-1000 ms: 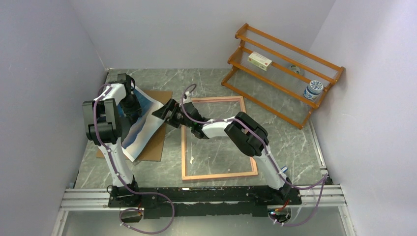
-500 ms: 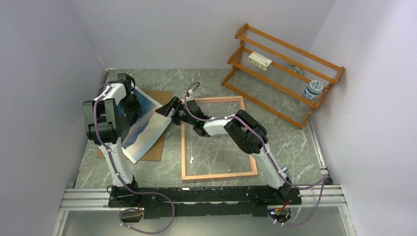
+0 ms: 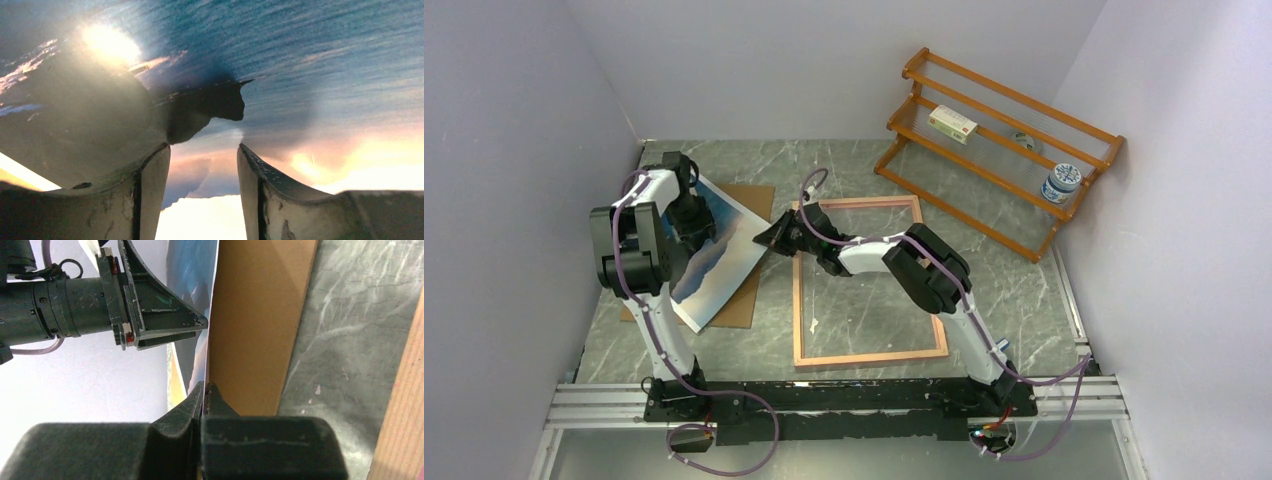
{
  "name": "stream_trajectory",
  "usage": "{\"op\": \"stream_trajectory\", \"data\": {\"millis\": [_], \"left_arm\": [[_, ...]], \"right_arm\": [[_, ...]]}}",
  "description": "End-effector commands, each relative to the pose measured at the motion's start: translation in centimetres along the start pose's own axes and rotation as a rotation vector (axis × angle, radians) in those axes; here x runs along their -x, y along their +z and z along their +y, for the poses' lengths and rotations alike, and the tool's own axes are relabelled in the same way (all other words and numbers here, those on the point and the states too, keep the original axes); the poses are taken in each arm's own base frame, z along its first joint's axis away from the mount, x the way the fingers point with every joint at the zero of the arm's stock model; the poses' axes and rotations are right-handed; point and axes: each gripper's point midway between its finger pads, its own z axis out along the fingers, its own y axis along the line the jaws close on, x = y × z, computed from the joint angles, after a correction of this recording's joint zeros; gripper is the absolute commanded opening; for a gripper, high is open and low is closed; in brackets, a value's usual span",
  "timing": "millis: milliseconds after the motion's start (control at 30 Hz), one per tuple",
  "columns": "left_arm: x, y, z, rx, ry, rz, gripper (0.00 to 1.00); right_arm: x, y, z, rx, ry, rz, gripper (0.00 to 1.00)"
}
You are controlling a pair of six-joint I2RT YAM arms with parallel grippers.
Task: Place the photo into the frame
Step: Pick up the photo at the center of the board, then turn over the photo from the photo frame.
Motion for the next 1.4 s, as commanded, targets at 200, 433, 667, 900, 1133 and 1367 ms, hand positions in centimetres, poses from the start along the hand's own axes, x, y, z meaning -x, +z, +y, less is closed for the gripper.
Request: {"op": "stream_trajectory", "data": {"millis": [200,433,667,900,1133,1367], "left_arm": [[3.2,-13.6,-4.1,-0.280,0.048,-0.249,0.72],[4.6,-23.0,-7.9,-0.552,0.157,-0.467,0.83],[4.5,-29.0,-10.0,-0.720,0.086,-0.491,0.94],[1.9,-26.5,-11.4,-0.789,-0.068,-0.283,0.94],[-1.2,-25.0,-12.1,-0.834,-0.142,-0.094,0.94],[-1.7,-24.6,-12.0,-0.828,-0.215,-0.072,0.94]], "right_arm": [[5.4,-7.5,10.3,0.093,-0.239,0.022,0.00],[4.6,-13.1,12.4,0.051,-0.563,0.196,0.00],[5.4,-18.1,13.9,-0.013,-0.860,0.197,0.00],[5.1,-20.8,15.5,0.013,-1.007,0.190,0.00],[4.6,-22.6,15.9,0.052,-1.127,0.171,0.00],[4.1,-23.7,16.7,0.106,-1.256,0.174,0.00]]}}
